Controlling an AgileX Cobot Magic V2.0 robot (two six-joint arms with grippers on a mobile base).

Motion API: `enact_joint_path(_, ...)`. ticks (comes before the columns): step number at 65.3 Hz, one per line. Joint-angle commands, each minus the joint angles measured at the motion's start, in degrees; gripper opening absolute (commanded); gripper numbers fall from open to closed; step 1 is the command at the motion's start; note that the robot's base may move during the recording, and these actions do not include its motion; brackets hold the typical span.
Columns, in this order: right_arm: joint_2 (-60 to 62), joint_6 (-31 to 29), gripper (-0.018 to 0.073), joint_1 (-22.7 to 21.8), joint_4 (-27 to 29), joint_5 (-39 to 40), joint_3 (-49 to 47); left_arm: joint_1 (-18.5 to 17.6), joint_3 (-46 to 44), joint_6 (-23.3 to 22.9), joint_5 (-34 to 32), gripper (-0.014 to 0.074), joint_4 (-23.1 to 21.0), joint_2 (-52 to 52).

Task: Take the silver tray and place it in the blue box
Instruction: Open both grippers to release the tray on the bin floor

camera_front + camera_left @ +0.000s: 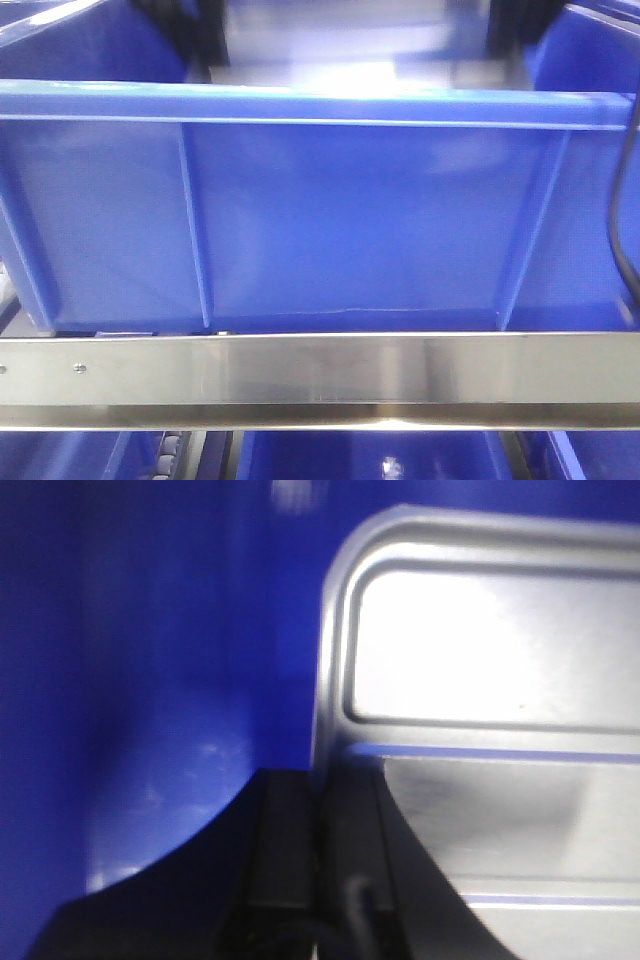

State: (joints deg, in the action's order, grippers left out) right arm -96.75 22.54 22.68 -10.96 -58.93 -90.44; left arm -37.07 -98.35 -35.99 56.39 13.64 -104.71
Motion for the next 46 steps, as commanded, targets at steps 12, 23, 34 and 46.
enact_joint_path(12, -0.61, -1.26, 0.0059, -1.22, -1.50, 3.69, -2.06, -0.24, -1.90, -0.21, -6.48, -0.0104, -1.40, -1.62)
enact_joint_path(23, -1.66, -1.26, 0.0059, -2.28, -1.50, 3.50, -2.06, -0.24, -1.90, -0.21, -6.98, -0.0103, -1.16, -2.78)
enact_joint_path(34, -2.13, -1.26, 0.0059, -2.65, -1.50, 3.29, -2.06, -0.24, -1.90, 1.64, -9.03, -0.0080, -1.08, -3.20)
enact_joint_path(46, -2.13, -1.26, 0.0124, -2.65, -1.50, 3.24, -2.06, 0.01, -1.90, 1.64, -10.22, 0.0093, -1.39, -3.20)
